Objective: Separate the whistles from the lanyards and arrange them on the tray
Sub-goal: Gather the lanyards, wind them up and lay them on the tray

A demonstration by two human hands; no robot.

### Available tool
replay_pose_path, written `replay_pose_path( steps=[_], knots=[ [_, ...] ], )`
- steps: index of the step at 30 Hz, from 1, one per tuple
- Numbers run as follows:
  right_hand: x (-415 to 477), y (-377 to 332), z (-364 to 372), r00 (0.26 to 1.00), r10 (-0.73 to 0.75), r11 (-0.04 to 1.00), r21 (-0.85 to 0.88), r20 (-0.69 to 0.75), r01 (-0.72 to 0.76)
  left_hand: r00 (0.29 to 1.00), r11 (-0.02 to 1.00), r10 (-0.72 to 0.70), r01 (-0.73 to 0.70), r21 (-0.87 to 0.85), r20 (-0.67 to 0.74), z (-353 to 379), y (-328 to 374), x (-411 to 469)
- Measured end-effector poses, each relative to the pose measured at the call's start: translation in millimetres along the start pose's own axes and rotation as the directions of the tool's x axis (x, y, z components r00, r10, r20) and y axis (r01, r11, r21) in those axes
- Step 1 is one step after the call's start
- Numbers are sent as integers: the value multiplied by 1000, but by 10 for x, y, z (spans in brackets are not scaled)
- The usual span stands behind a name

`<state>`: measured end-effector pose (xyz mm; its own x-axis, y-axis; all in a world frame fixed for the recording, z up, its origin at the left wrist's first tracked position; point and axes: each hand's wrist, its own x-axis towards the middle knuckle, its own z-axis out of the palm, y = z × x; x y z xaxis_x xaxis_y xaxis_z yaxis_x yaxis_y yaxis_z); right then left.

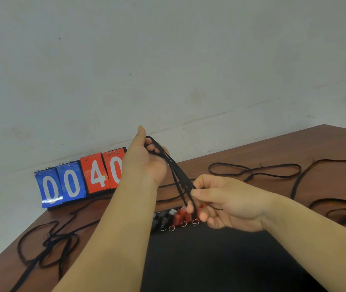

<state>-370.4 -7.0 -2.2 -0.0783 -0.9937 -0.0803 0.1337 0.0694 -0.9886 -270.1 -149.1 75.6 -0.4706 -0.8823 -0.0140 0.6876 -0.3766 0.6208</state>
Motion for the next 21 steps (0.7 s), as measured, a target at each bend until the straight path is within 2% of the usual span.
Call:
replay_pose_path(
  steps=[6,11,16,21],
  knots=[
    [21,-11,-74,998,-29,997,70,-61,33,1000,999,29,-28,41,-7,-226,121,69],
    [46,-22,-120,990,-60,994,86,-127,71,1000,993,-18,17,114,12,-589,193,69],
    [63,-22,-178,991,-59,996,56,-123,66,991,966,-23,-11,257,128,-938,294,-32],
    [74,-15,-207,991,-33,999,-7,-133,32,977,890,-59,-41,455,204,-1201,400,-105]
  ],
)
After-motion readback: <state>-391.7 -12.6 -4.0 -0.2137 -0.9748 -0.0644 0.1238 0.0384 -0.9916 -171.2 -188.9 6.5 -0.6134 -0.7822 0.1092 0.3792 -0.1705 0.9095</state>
